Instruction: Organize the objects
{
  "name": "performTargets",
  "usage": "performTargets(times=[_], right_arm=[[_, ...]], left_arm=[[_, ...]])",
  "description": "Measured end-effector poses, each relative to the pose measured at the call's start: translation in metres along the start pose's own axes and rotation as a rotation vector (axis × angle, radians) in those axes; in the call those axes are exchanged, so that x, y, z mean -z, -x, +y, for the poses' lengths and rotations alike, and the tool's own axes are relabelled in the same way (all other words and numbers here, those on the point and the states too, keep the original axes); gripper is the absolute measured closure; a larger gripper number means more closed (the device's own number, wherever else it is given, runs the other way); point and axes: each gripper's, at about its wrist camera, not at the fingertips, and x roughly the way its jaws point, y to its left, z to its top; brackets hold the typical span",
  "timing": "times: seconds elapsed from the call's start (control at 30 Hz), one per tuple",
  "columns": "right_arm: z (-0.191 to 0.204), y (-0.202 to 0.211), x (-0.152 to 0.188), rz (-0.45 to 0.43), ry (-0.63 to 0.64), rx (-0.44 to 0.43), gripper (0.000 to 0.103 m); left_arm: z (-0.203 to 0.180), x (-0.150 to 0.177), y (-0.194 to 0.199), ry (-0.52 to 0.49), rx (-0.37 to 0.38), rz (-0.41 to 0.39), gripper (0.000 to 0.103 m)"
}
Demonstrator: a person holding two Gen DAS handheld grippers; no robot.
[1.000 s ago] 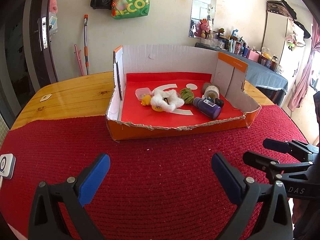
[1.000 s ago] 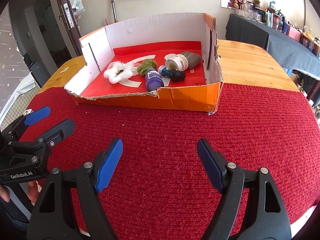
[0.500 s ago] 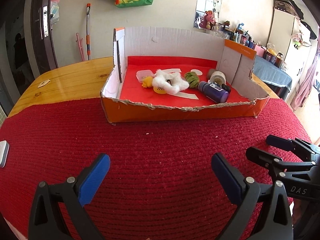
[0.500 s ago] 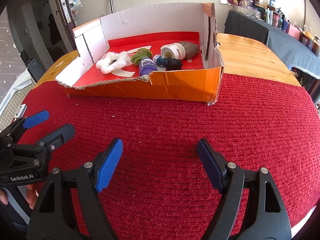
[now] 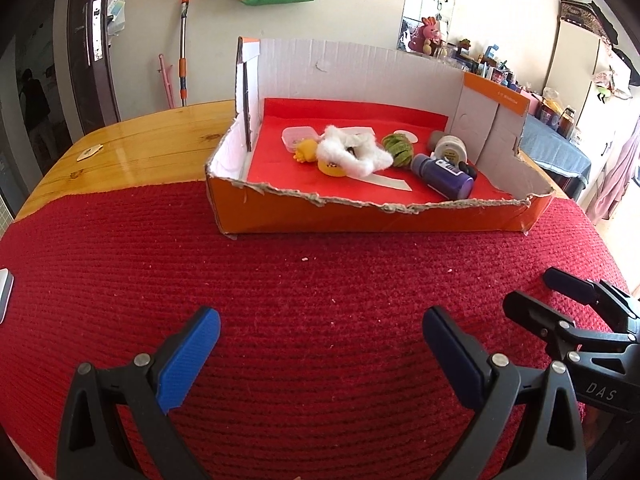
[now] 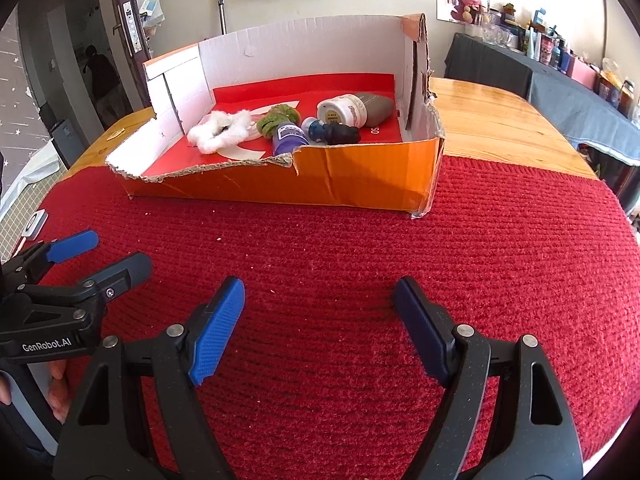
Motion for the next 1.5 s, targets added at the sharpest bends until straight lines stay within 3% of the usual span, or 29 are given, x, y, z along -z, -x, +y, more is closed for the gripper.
performTargets(times=[0.37, 1.5], right_arm=[[0.0026, -0.0028, 0.0015, -0.029, 0.013, 0.006, 0.017], [0.0040, -0.0032, 0.0040, -0.034, 0.022, 0.021, 0.017]], left_arm=[[-0.0056, 0.0012, -0.0062, -0.036, -0.047, 0.034, 0.000], [-0.0027, 0.0029, -0.0042, -0.031, -0.021, 0.037, 0.000]])
